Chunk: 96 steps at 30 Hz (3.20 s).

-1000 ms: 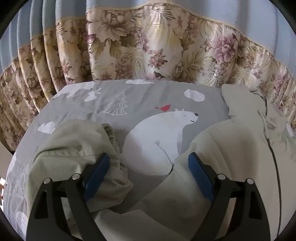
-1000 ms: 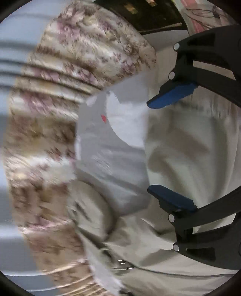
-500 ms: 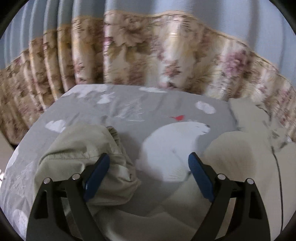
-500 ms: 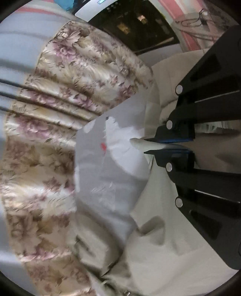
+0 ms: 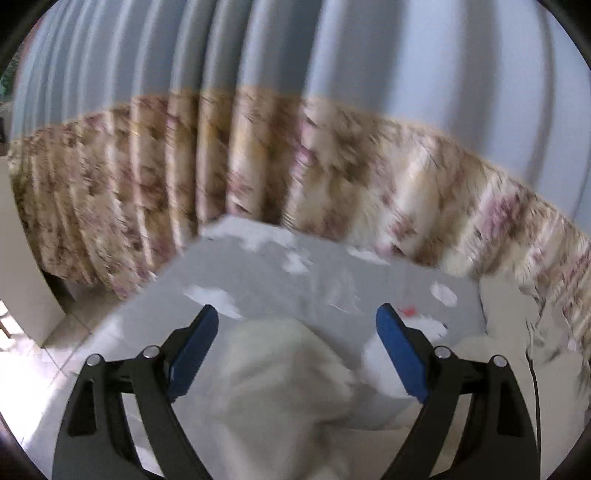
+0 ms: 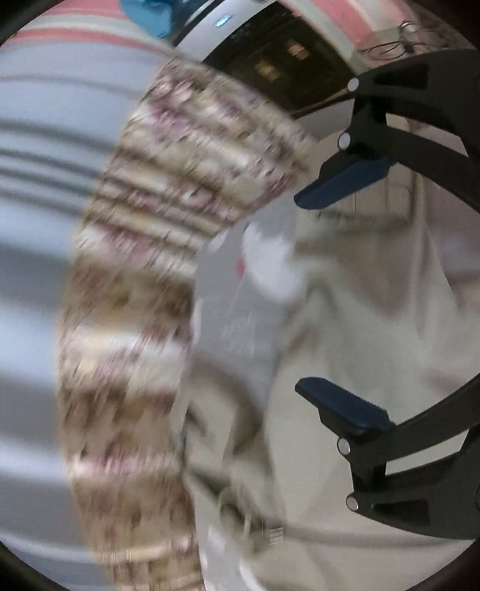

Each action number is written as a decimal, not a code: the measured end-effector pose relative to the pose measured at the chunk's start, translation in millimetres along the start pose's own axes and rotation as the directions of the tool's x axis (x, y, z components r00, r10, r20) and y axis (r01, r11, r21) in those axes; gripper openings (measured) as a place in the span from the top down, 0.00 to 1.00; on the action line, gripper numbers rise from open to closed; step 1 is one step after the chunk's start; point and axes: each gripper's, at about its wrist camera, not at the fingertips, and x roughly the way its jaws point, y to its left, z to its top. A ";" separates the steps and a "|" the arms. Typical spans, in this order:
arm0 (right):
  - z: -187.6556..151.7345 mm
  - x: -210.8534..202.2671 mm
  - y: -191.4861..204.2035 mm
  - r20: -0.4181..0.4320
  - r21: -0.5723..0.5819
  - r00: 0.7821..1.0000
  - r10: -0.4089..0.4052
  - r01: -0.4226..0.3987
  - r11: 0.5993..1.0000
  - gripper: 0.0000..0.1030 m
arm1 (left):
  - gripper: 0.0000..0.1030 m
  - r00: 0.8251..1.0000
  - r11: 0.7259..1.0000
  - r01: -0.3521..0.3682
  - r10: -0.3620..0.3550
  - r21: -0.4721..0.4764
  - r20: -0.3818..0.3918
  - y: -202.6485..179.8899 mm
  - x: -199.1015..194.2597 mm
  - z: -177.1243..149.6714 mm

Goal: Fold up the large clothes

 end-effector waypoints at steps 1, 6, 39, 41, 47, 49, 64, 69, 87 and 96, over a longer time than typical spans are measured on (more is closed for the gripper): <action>1.5 -10.4 13.1 0.013 -0.007 0.999 0.051 -0.051 0.999 0.09 | 0.13 1.000 1.000 -0.008 0.008 -0.006 0.003 7.0 -2.2 2.3; 9.3 -51.5 114.3 0.041 -0.067 0.956 0.290 -0.287 0.956 0.06 | 0.13 0.996 0.996 -0.083 0.084 0.026 -0.022 48.8 4.9 5.1; 47.8 -78.2 394.9 -0.059 -0.176 0.778 0.625 -0.624 0.761 0.92 | 0.13 0.989 0.986 0.089 -0.105 -0.141 -0.106 138.9 2.7 -5.8; 55.8 -92.7 342.2 0.030 -0.190 0.816 0.577 -0.562 0.805 0.92 | 0.13 0.983 0.983 0.142 -0.154 -0.119 -0.104 121.2 1.4 -3.5; 38.8 -76.2 171.8 0.128 -0.104 0.935 0.331 -0.320 0.942 0.92 | 0.12 0.939 0.952 0.306 -0.301 0.005 -0.168 17.9 1.5 -9.6; 16.5 -52.5 126.1 0.073 -0.061 0.961 0.267 -0.263 0.963 0.92 | 0.12 0.903 0.921 0.387 -0.367 0.053 -0.225 -29.2 1.5 -22.9; -66.7 -15.4 90.1 -0.021 -0.030 0.969 0.248 -0.248 0.968 0.89 | 0.12 0.901 0.881 0.320 -0.170 0.347 -0.400 -193.1 21.5 -122.4; -66.0 -14.2 89.2 -0.024 -0.020 0.965 0.259 -0.260 0.965 0.89 | 0.12 0.907 0.922 0.286 -0.173 0.261 -0.385 -166.8 27.2 -110.3; -28.2 4.1 130.8 -0.114 -0.037 0.921 0.372 -0.378 0.925 0.36 | 0.90 0.917 0.861 0.316 -0.169 0.400 -0.361 -150.6 59.5 -74.2; -27.6 26.8 163.6 -0.162 -0.035 0.903 0.399 -0.409 0.912 0.63 | 0.80 0.893 0.879 0.354 -0.216 0.320 -0.395 -130.5 65.4 -74.4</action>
